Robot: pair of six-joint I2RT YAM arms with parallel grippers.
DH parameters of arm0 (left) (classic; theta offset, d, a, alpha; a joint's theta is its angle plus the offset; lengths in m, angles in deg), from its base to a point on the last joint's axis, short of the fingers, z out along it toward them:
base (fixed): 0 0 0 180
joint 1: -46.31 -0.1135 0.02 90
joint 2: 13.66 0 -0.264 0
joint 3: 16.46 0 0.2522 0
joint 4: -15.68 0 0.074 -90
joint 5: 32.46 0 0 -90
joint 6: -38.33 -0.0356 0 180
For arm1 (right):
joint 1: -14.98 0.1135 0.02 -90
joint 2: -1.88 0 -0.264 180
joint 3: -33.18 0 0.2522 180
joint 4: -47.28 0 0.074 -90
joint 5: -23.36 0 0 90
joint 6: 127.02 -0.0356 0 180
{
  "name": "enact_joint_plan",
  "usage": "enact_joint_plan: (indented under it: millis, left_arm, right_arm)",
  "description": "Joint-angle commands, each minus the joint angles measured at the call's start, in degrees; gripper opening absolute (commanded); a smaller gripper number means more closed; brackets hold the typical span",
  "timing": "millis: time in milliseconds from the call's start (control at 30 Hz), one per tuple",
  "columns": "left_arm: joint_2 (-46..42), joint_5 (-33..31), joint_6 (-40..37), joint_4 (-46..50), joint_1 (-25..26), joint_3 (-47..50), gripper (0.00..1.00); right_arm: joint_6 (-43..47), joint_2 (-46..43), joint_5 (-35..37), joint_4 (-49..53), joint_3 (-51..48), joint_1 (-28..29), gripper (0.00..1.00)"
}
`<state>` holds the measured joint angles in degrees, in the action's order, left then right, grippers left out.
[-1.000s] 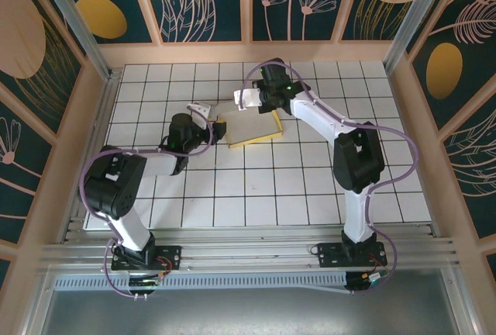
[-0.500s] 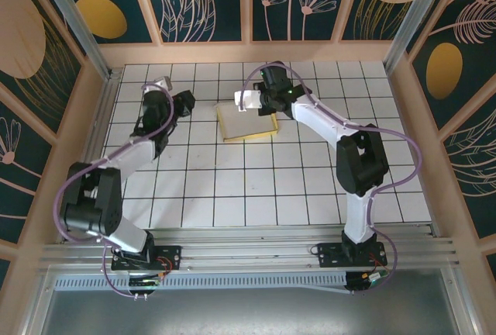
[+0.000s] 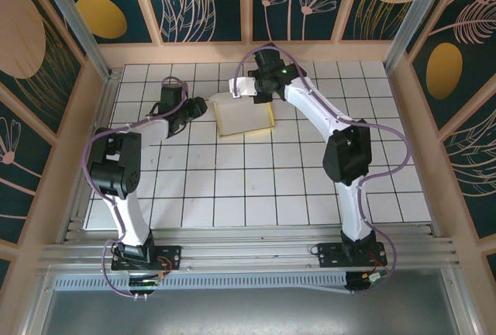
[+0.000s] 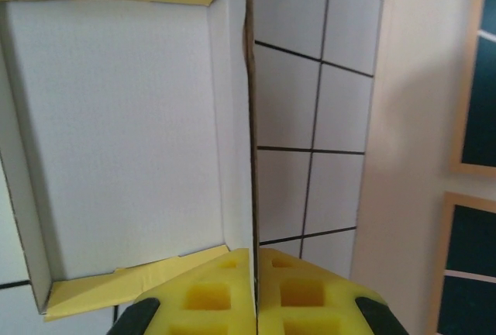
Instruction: Fold the paper box
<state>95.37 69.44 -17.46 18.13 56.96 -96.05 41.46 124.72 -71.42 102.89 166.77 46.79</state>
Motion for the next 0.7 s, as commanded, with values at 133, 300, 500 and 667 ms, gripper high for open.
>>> enact_joint_plan:
  millis: [133,300,500,667]
  left_arm:
    - [-0.2,15.1,-2.0,-2.5,-2.3,-1.6,0.40]
    - [0.6,21.2,-5.3,-1.4,-2.3,-1.4,0.37]
    - [2.0,27.1,-2.4,-2.8,-2.0,-2.1,0.24]
    - [1.6,27.4,-1.3,-3.3,-1.9,0.2,0.20]
  right_arm:
    - [-1.2,3.4,-0.6,14.6,9.0,-0.2,0.04]
    - [-2.3,4.1,0.0,19.2,12.3,-0.2,0.04]
    - [-2.4,4.5,0.8,18.6,12.5,-0.1,0.03]
    - [-3.1,4.8,1.0,17.2,12.2,-0.2,0.03]
